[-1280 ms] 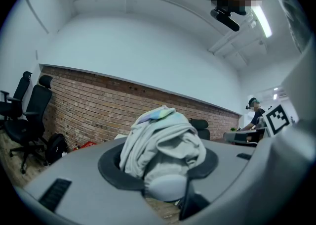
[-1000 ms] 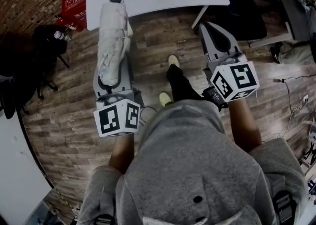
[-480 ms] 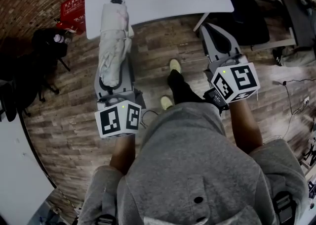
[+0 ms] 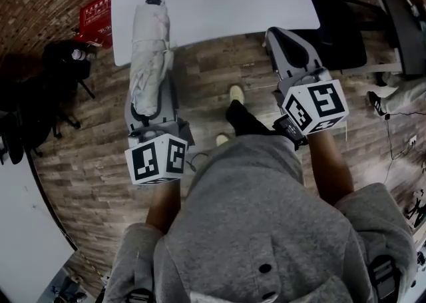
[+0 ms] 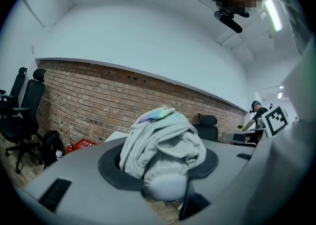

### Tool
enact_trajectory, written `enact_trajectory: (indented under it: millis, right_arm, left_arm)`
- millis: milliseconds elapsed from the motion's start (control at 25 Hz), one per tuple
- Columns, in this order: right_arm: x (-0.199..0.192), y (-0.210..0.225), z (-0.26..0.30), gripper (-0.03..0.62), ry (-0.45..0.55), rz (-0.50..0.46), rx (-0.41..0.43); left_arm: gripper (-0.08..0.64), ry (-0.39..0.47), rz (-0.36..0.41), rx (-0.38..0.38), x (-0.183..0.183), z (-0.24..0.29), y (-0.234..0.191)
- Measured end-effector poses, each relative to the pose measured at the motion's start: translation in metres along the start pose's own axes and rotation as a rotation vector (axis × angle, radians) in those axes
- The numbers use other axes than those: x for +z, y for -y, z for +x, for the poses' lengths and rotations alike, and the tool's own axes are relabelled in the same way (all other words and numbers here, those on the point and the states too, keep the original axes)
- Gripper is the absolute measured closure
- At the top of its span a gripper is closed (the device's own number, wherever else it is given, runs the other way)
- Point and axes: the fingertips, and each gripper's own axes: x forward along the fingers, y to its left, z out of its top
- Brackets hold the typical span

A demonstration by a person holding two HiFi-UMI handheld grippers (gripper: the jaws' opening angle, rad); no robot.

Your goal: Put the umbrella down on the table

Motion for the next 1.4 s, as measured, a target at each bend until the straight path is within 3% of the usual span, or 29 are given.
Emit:
enact_trajectory:
  millis: [760, 1400]
  right_arm:
    - [0.031, 0.075, 0.083, 0.568, -0.007, 0.020, 0.065]
    - [0.036, 0.103, 0.111, 0.568, 0.024, 0.023, 0.100]
  left_arm:
    - [0.347, -0.022, -0.006, 0.047, 0.017, 0.104, 0.022]
    - [0.347, -0.003, 0.008, 0.063, 0.015, 0.140, 0.035]
